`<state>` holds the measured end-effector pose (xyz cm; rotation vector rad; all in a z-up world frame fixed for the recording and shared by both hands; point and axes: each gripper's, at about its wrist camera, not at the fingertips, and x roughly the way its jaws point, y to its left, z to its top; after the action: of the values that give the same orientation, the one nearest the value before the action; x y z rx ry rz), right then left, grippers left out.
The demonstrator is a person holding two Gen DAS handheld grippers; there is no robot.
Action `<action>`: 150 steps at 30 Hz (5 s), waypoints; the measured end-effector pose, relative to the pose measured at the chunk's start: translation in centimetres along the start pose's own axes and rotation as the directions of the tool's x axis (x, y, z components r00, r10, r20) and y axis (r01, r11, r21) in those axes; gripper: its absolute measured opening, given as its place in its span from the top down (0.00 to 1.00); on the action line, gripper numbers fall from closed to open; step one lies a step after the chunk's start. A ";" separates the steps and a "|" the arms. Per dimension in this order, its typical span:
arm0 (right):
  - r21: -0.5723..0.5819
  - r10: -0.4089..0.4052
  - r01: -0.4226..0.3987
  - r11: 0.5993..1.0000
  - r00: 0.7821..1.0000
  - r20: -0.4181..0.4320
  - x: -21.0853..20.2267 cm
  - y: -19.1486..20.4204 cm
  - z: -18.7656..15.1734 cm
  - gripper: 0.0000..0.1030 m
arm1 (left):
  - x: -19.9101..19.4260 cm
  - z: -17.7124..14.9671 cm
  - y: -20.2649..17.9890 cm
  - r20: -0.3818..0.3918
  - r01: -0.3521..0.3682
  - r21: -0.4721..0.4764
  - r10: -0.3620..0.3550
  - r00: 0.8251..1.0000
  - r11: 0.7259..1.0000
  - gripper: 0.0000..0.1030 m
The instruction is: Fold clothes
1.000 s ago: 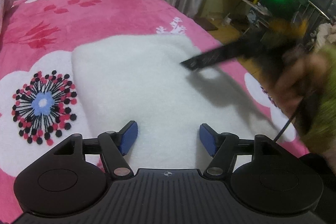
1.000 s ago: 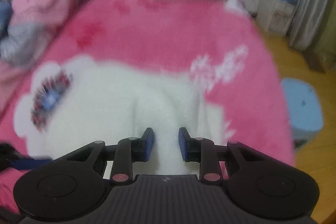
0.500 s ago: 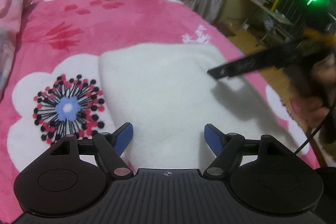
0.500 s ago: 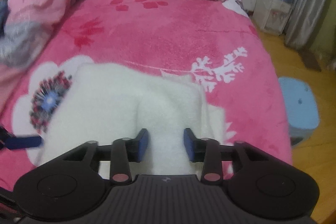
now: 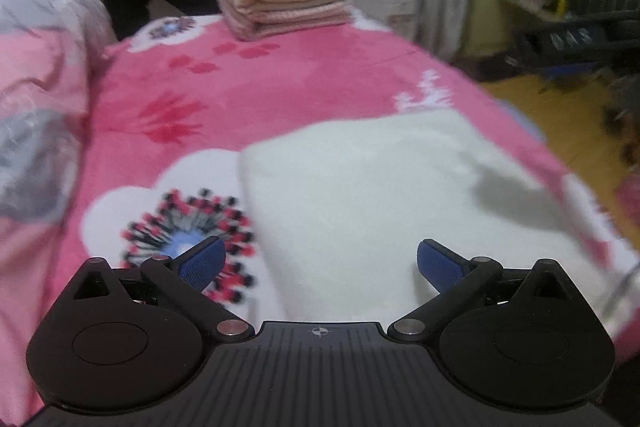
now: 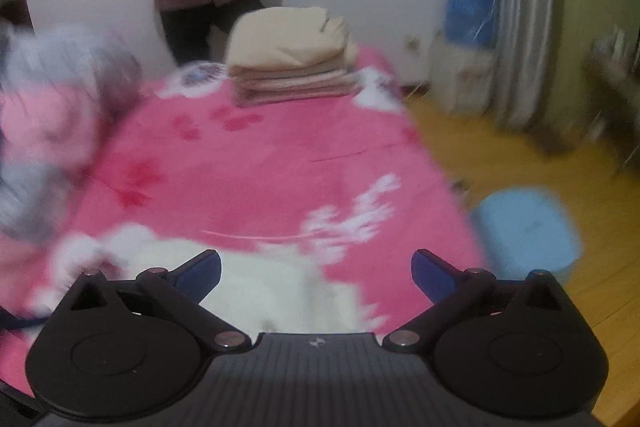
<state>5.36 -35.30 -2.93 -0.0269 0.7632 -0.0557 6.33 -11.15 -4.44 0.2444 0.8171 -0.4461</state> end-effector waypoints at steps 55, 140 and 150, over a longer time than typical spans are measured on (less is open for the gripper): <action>0.044 0.212 -0.208 0.977 0.955 -0.207 -1.4 2.2 -3.4 0.85 | -3.0 -4.7 -0.2 0.048 0.220 0.041 -0.222 0.974 0.975 0.11; -0.094 0.163 -0.192 0.977 0.954 -0.250 -5.9 1.8 -12.6 0.77 | -3.1 -4.9 -2.7 -0.100 0.010 -0.011 -0.011 0.995 1.000 0.00; 0.276 0.269 -0.242 0.930 0.961 -0.065 -6.3 -4.8 -11.4 0.64 | -3.0 -5.4 -1.9 -0.072 0.003 -0.018 -0.004 0.997 1.000 0.00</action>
<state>-7.28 -39.73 -6.64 0.3335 0.8507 0.0906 0.10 -9.95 -5.85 0.2433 0.8921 -0.4347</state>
